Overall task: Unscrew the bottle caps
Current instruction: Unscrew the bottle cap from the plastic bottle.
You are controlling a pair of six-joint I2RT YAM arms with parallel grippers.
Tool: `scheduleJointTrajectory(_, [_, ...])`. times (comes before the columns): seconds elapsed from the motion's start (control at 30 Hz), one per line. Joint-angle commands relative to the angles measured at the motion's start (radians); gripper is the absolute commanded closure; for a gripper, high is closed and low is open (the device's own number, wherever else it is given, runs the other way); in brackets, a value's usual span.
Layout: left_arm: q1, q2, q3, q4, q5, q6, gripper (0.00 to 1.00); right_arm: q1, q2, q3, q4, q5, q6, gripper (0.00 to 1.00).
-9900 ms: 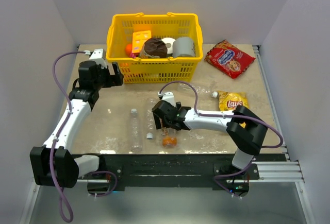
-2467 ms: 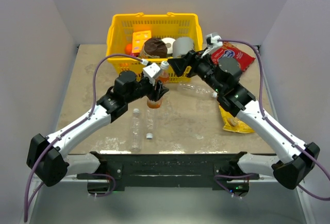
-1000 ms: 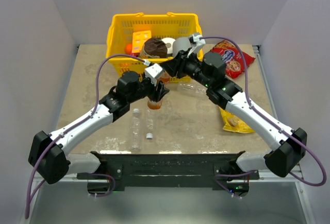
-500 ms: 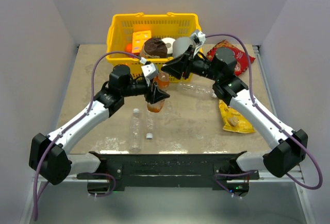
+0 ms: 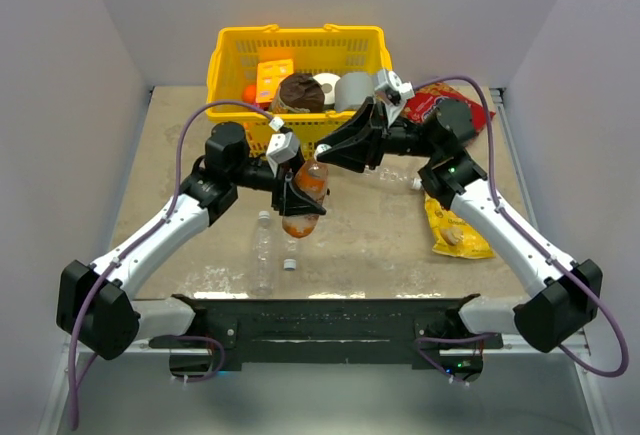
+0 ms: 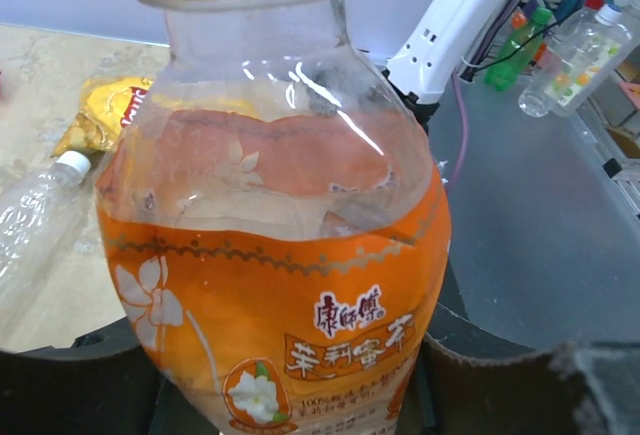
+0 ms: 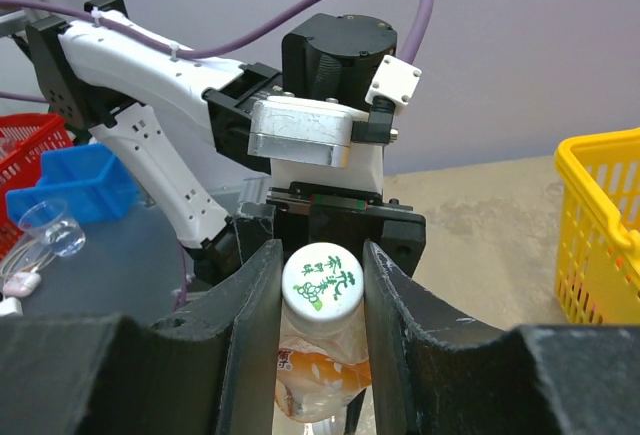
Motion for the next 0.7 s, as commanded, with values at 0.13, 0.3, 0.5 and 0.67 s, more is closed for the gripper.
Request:
scheduleJointTrajectory(0.13, [0.007, -0.038, 0.046, 0.094, 0.011, 0.0, 1.0, -0.013, -0.038, -0.032, -0.03, 0.091, -0.001, 0.66])
scheduleJointTrajectory(0.3, [0.007, -0.033, 0.051, 0.044, -0.128, 0.046, 1.0, -0.014, -0.116, -0.073, 0.026, 0.24, 0.047, 0.24])
scheduleJointTrajectory(0.5, [0.007, -0.038, 0.04, 0.017, -0.37, 0.072, 1.0, -0.011, -0.24, -0.115, 0.0, 0.566, 0.11, 0.17])
scheduleJointTrajectory(0.67, [0.005, -0.047, 0.026, 0.011, -0.641, 0.05, 1.0, 0.041, -0.264, -0.075, -0.155, 0.789, 0.072, 0.2])
